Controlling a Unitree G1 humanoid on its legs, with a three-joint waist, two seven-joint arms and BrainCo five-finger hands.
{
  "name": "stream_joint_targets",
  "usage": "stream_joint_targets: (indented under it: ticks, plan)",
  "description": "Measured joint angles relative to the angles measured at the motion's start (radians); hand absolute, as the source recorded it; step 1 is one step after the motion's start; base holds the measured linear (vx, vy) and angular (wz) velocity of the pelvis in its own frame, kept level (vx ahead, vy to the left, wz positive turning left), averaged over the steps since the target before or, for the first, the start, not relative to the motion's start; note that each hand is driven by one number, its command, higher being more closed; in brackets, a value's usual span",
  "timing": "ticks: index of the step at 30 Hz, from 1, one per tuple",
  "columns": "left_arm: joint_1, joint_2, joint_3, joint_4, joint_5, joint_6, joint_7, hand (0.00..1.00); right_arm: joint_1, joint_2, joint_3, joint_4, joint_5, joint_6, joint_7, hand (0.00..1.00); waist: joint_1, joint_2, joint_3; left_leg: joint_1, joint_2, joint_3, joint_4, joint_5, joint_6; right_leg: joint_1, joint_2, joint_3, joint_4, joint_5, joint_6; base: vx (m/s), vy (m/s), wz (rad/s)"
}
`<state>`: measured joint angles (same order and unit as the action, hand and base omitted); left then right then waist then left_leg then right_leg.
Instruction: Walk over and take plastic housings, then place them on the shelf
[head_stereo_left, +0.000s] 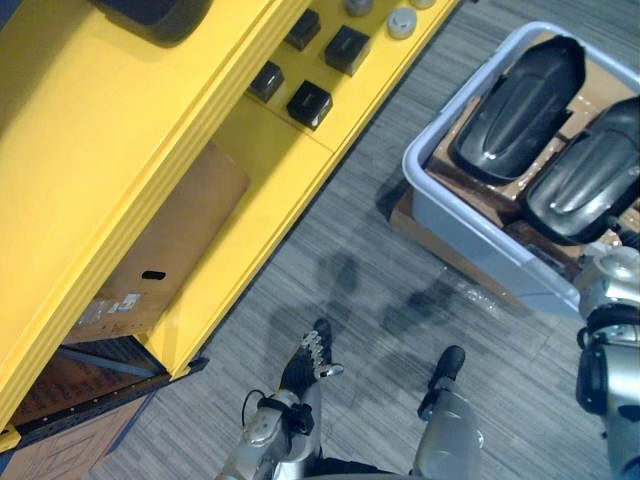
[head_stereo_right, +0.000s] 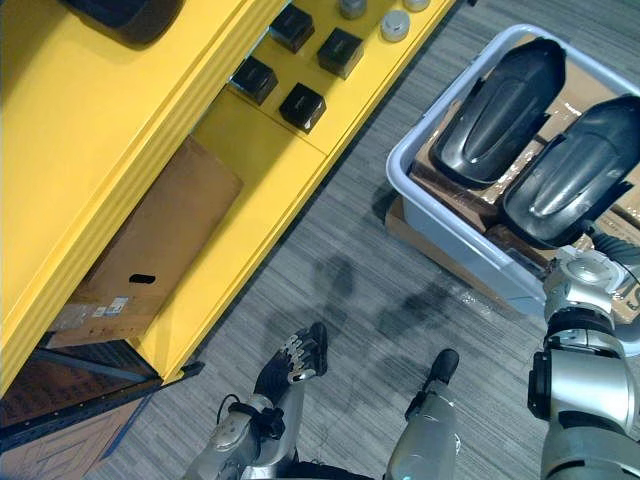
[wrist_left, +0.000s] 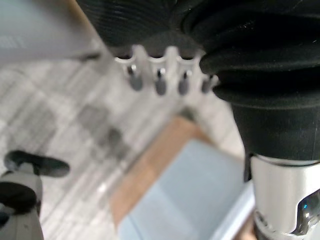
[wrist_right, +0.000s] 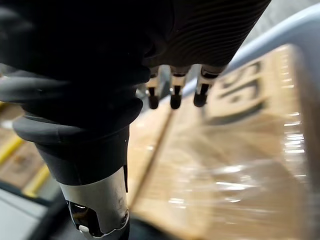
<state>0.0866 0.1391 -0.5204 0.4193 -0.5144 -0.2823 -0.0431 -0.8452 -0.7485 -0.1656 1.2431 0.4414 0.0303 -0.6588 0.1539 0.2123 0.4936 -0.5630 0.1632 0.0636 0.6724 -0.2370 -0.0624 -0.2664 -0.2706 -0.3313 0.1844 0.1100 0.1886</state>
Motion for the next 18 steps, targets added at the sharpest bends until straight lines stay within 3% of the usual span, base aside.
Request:
stream_joint_targets:
  ticks: [6,7,13,18]
  plan:
    - [-0.034,-0.034,-0.022,0.011,-0.039,-0.008,0.036,0.00,-0.056,-0.091,0.051,0.039,0.015,0.064,0.021,0.00,0.039,0.015,-0.007,-0.088,-0.010,0.000,0.046,-0.003,0.010,-0.108,-0.031,0.002,0.091,-0.019,0.005,-0.08,0.035,0.00]
    - [-0.042,-0.035,-0.033,0.013,-0.042,-0.008,0.040,0.00,-0.056,-0.103,0.059,0.043,0.015,0.067,0.023,1.00,0.048,0.020,-0.010,-0.100,-0.010,-0.001,0.052,-0.006,0.011,-0.121,-0.034,0.002,0.100,-0.021,0.005,-0.10,0.030,0.06]
    - [-0.089,-0.053,-0.057,0.035,-0.078,-0.007,0.044,0.00,-0.069,-0.215,0.130,0.066,-0.006,0.103,0.026,1.00,0.082,0.051,-0.032,-0.192,-0.034,-0.017,0.093,-0.014,0.023,-0.200,-0.063,-0.007,0.140,-0.029,0.004,-0.07,0.022,0.06]
    - [-0.094,-0.053,-0.044,0.034,-0.118,-0.017,0.042,0.00,-0.052,-0.261,0.151,0.071,-0.006,0.127,0.046,1.00,0.089,0.052,-0.033,-0.210,-0.028,-0.024,0.096,-0.014,0.022,-0.210,-0.061,-0.022,0.142,-0.033,-0.002,-0.02,-0.030,0.00]
